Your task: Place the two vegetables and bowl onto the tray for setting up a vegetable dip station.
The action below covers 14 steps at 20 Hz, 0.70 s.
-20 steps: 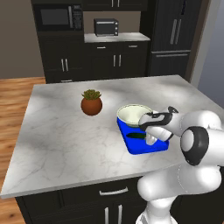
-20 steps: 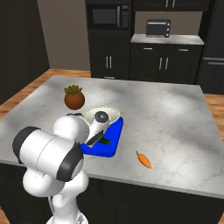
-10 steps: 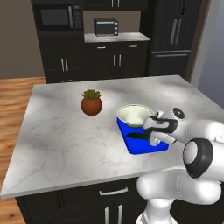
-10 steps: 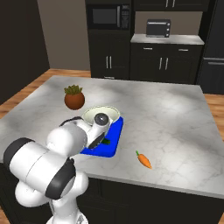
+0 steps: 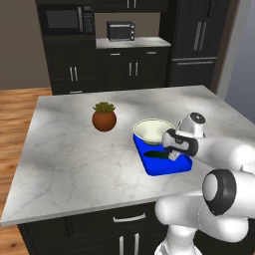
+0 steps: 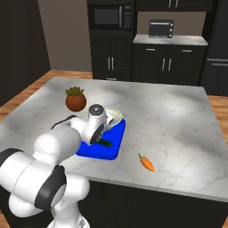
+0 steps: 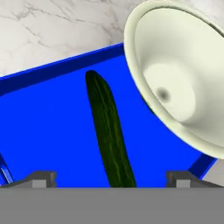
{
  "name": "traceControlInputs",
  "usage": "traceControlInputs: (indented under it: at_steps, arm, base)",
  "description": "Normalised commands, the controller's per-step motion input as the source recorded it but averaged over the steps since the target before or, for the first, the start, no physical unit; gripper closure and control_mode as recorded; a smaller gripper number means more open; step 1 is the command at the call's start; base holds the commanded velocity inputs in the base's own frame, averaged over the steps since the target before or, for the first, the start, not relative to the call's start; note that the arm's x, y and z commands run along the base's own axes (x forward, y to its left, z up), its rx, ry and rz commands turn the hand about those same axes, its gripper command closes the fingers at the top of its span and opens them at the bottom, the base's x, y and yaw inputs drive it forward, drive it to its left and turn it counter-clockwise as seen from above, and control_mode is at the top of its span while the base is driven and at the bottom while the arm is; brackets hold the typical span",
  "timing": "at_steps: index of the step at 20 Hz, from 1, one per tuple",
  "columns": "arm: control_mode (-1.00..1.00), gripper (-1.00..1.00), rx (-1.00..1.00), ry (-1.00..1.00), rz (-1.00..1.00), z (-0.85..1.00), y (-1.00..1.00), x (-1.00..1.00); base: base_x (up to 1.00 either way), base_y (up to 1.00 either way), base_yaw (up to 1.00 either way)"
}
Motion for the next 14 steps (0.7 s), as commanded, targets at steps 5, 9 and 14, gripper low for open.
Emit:
traceControlInputs:
  at_steps: [5,9,14]
  arm:
    - [-1.00,-1.00,0.00,0.17,-0.06,0.21,-0.21,0.00]
    - [-1.00,-1.00,0.00,0.14,-0.01,0.06,-0.37,0.00]
    - [-1.00,-1.00,0.00,0.11,0.00,0.00,-0.44,-0.01]
  base:
    - [0.00,0.00,0.00]
    - [0.00,0.00,0.00]
    - [0.00,0.00,0.00]
